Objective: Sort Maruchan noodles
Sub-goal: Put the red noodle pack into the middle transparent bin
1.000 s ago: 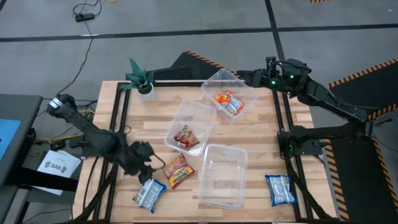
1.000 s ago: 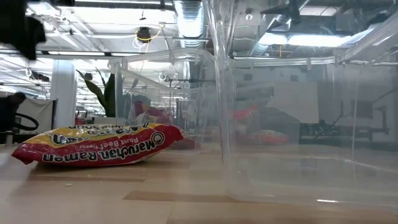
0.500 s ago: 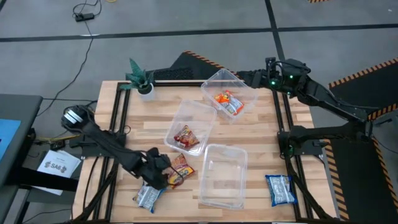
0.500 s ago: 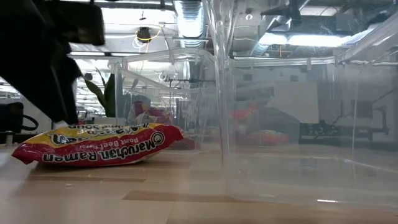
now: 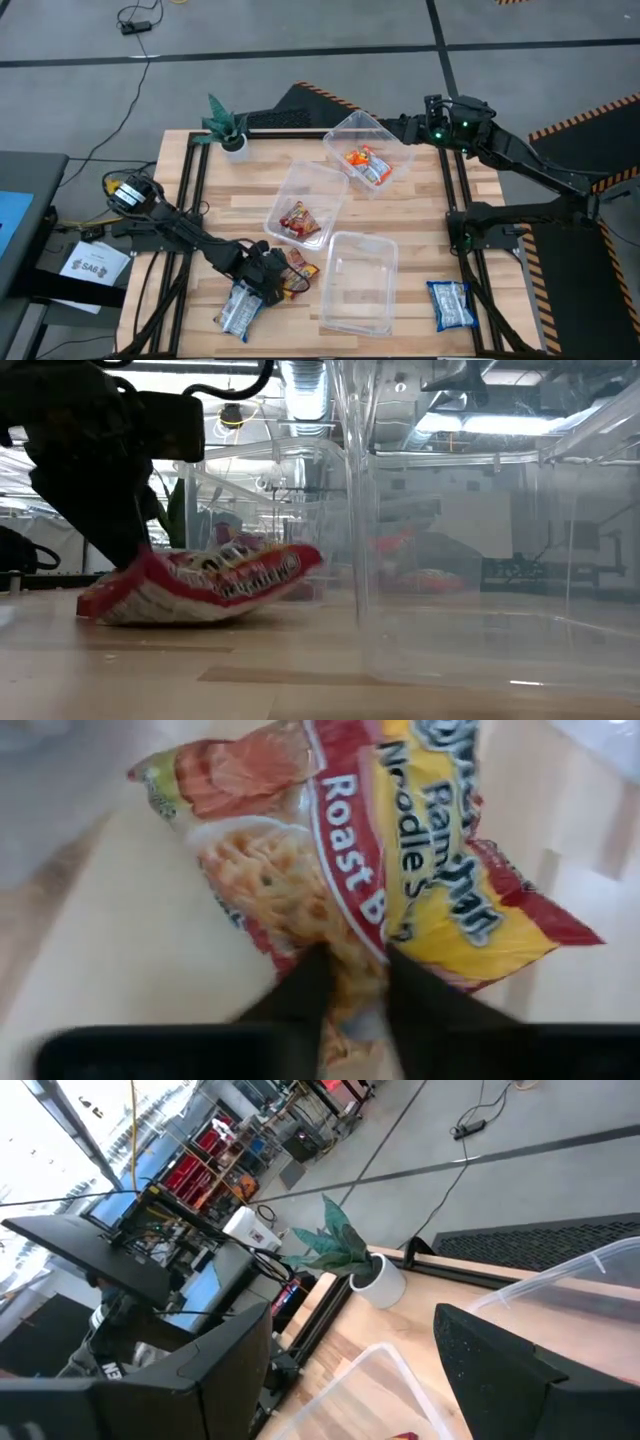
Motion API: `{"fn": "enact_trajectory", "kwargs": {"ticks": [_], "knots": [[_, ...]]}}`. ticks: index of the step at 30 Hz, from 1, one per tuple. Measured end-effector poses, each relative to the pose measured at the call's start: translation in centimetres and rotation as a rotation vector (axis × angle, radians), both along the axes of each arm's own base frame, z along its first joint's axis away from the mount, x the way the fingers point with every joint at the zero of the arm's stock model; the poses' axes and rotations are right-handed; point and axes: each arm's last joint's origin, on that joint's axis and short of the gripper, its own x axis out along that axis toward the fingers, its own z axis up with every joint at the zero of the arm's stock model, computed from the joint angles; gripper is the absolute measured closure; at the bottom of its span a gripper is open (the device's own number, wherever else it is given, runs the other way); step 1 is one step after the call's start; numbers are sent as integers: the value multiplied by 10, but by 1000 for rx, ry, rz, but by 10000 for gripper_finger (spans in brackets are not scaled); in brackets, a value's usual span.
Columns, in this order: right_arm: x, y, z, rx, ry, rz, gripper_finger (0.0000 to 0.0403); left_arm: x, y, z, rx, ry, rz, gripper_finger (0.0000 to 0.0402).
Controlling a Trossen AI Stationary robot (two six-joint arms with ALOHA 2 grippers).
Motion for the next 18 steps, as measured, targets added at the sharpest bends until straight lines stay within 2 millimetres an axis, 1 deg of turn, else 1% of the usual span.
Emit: {"fn": "enact_trajectory", "kwargs": {"ticks": [1,4,7,10,13,16,18], "knots": [[0,0,0,-2,1,0,101,-1,0,2,-19,-1,3,370],[0,0,0,-4,4,1,101,-6,0,11,-100,20,-7,392],[0,0,0,-5,5,1,101,-19,-1,39,-208,0,-93,398],[0,0,0,-17,11,1,101,-36,4,85,-337,-96,-169,400],[0,0,0,-26,16,3,101,-56,22,131,-366,-219,-177,401],[0,0,0,-27,16,3,101,-66,52,178,-277,-415,-93,401],[0,0,0,-27,16,3,101,-66,74,196,-145,-467,-29,401]]}}
